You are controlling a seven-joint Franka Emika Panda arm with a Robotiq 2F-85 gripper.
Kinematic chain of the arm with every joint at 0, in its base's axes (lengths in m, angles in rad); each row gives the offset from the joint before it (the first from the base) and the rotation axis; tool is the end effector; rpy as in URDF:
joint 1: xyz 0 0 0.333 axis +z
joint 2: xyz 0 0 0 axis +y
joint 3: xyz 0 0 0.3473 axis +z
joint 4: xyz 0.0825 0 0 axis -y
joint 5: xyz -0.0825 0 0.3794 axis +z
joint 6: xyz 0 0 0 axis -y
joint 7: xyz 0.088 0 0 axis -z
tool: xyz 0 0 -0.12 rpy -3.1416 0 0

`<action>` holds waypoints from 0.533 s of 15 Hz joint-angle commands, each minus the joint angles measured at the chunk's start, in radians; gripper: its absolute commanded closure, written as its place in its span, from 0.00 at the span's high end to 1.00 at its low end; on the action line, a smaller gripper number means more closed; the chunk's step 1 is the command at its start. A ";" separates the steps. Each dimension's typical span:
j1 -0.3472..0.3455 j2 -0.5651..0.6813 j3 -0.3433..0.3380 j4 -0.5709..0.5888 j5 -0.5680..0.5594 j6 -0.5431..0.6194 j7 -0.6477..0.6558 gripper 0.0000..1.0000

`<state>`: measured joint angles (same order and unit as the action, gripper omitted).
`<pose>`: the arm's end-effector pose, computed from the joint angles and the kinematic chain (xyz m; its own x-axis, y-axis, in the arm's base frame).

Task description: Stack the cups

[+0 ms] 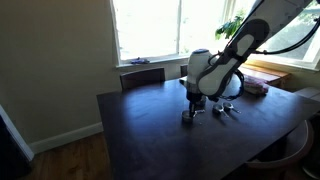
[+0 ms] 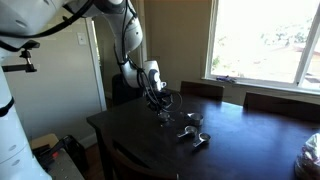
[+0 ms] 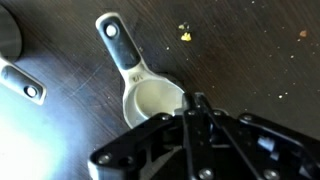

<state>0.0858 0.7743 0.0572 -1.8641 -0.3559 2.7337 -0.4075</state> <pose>0.6466 0.1026 0.1201 0.6567 0.7538 0.0225 0.7430 -0.6518 0.1520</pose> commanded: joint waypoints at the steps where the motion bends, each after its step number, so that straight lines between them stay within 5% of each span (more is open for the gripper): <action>1: 0.034 -0.136 -0.019 -0.127 -0.001 -0.011 0.090 0.07; 6: 0.040 -0.210 -0.030 -0.166 -0.002 -0.008 0.156 0.07; 7: 0.035 -0.209 -0.030 -0.154 0.004 -0.018 0.161 0.32; 8: 0.027 -0.206 -0.025 -0.142 0.008 -0.027 0.152 0.32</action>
<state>0.1033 0.6205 0.0482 -1.9697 -0.3539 2.7315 -0.2847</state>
